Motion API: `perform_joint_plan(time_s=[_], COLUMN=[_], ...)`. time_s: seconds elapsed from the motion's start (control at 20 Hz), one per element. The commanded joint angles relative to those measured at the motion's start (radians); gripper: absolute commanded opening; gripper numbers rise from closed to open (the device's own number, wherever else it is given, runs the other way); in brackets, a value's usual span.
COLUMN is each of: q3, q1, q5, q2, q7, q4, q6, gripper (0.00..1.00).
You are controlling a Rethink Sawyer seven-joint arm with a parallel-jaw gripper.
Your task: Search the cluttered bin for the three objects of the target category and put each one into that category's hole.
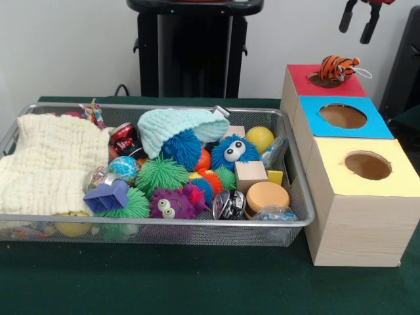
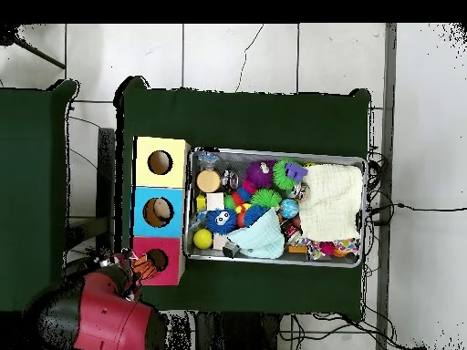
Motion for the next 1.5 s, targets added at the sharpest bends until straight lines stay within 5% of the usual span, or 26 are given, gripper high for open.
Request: perform_joint_plan(time_s=[0.05, 0.3, 1.0, 1.5], q3=[0.095, 0.144, 0.154, 0.053], q1=[-0.034, -0.03, 0.037, 0.101], q5=[0.074, 0.109, 0.161, 0.125], q2=[0.048, 0.075, 0.056, 0.024], q7=[0.27, 0.265, 0.272, 0.311], q4=[0.07, 0.111, 0.156, 0.097], q6=[-0.136, -0.227, -0.242, -0.08], gripper=[1.0, 1.0, 1.0, 1.0])
